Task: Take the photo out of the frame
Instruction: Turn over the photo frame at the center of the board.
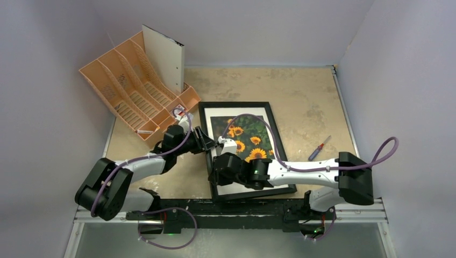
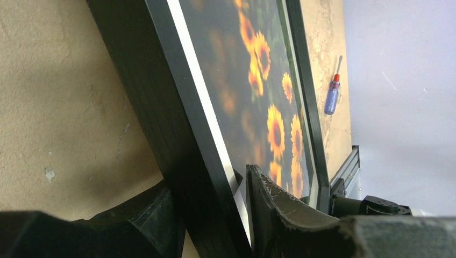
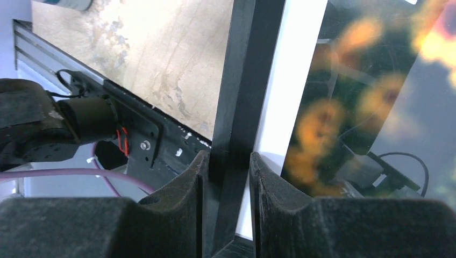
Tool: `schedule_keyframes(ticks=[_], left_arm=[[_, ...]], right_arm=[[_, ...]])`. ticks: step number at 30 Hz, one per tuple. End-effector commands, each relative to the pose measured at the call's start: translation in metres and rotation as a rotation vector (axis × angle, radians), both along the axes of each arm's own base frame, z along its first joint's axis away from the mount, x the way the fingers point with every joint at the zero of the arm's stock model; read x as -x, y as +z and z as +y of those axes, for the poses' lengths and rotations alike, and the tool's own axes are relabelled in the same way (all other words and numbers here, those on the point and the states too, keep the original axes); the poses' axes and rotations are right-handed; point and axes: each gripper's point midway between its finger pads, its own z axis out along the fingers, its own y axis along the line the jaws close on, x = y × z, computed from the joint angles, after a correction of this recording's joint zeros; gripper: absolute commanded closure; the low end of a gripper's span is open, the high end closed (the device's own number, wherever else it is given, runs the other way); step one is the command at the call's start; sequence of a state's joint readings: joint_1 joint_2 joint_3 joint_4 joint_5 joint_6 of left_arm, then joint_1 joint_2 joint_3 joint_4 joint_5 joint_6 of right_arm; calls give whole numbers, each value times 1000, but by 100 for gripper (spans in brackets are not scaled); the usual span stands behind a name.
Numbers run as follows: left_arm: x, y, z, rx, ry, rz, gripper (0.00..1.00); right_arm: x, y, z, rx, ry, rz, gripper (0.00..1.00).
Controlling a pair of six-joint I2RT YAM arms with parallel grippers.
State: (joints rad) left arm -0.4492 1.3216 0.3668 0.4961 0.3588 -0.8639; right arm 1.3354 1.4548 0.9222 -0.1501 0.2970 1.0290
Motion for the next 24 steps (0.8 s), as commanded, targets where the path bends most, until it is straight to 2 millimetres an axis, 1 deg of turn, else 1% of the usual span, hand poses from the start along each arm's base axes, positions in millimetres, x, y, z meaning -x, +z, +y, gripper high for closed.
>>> schedule_keyframes(ticks=[1, 3, 5, 8, 9, 11, 12, 13, 15, 17, 19, 21, 23, 24], left_arm=[[-20, 37, -1, -34, -10, -152, 80], [-21, 42, -1, -35, -9, -157, 84], [-22, 49, -1, -35, -14, -170, 92], [-23, 59, -2, -37, -17, -179, 96], [-23, 61, -2, -39, -17, -179, 97], [-24, 69, -2, -44, -23, -191, 100], [-23, 72, -2, -46, -25, -193, 100], [-23, 75, -2, -48, -25, -195, 100], [-25, 82, -2, -58, -27, -202, 100], [-28, 87, -2, -77, -36, -210, 100], [-32, 90, -2, -104, -43, -212, 100], [-36, 92, -3, -128, -52, -209, 100], [-39, 92, -5, -141, -66, -205, 100], [-40, 92, -6, -144, -73, -203, 100]], right_arm=[[1, 49, 12, -160, 23, -51, 86], [1, 51, 6, -161, 18, -60, 74], [3, 50, -2, -156, 18, -59, 65], [4, 54, -18, -153, 14, -72, 48], [3, 57, -24, -153, 9, -85, 40], [1, 60, -36, -145, 8, -117, 32], [0, 62, -43, -136, 7, -132, 28], [-1, 62, -51, -125, 5, -148, 26], [-3, 71, -63, -115, 37, -215, 24], [0, 71, -74, -99, 78, -242, 22], [2, 70, -87, -83, 107, -273, 17], [2, 71, -96, -89, 132, -316, 10], [0, 70, -107, -54, 145, -352, 7], [-1, 73, -112, -29, 150, -363, 7]])
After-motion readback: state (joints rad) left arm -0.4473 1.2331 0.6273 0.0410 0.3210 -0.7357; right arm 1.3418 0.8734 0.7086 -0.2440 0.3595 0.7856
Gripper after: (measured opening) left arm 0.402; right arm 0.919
